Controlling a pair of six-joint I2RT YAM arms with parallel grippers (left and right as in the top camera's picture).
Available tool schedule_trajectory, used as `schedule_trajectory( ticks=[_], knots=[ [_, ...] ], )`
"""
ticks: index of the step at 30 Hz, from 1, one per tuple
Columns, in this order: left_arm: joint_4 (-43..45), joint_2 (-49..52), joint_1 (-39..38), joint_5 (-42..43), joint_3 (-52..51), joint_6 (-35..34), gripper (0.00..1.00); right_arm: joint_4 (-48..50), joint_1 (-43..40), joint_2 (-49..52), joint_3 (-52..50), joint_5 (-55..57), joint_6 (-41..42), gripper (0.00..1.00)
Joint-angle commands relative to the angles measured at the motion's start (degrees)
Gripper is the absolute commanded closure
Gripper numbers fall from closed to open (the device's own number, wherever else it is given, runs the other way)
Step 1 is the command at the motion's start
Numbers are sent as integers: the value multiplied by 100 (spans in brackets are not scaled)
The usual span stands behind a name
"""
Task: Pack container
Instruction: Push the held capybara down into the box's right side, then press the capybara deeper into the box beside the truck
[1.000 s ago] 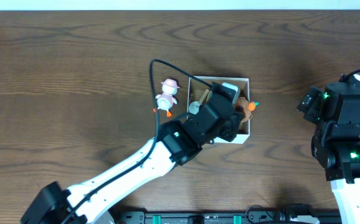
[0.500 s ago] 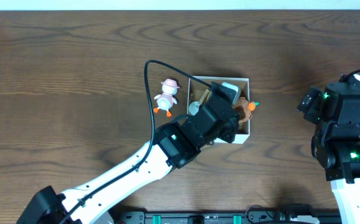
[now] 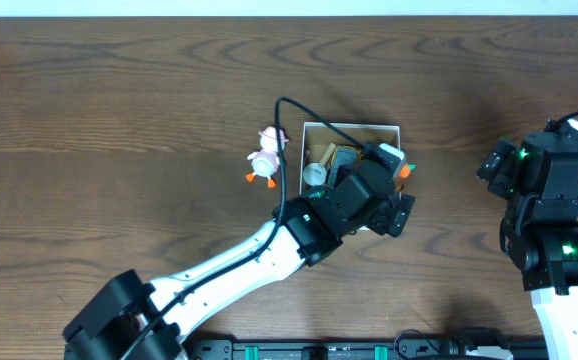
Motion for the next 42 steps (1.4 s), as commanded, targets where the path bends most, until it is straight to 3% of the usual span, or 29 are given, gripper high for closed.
schedule_trajectory(
  ticks=[1,10,19,21,23,27,33,42],
  knots=[
    [160,179,-2,-103,-9,413,10,4,-37,13,48,98,-66,1],
    [319,557,2,-839,-9,431,9,4,-39,13,48,98,-66,1],
    [553,787,151,-844,-9,479,10,7,-39,13,48,98,-66,1],
    [619,787,197,-844,-9,501,17,7,-39,13,48,98,-66,1],
    [660,787,249,-844,-7,588,34,7,-39,13,48,98,-66,1],
    [658,787,330,-844,-7,688,55,7,-39,13,48,98,-66,1],
    [682,785,393,-844,-7,970,77,7,-39,13,48,98,-66,1],
    [702,713,396,-841,-7,1073,87,7,-39,13,48,98,-66,1]
  ],
)
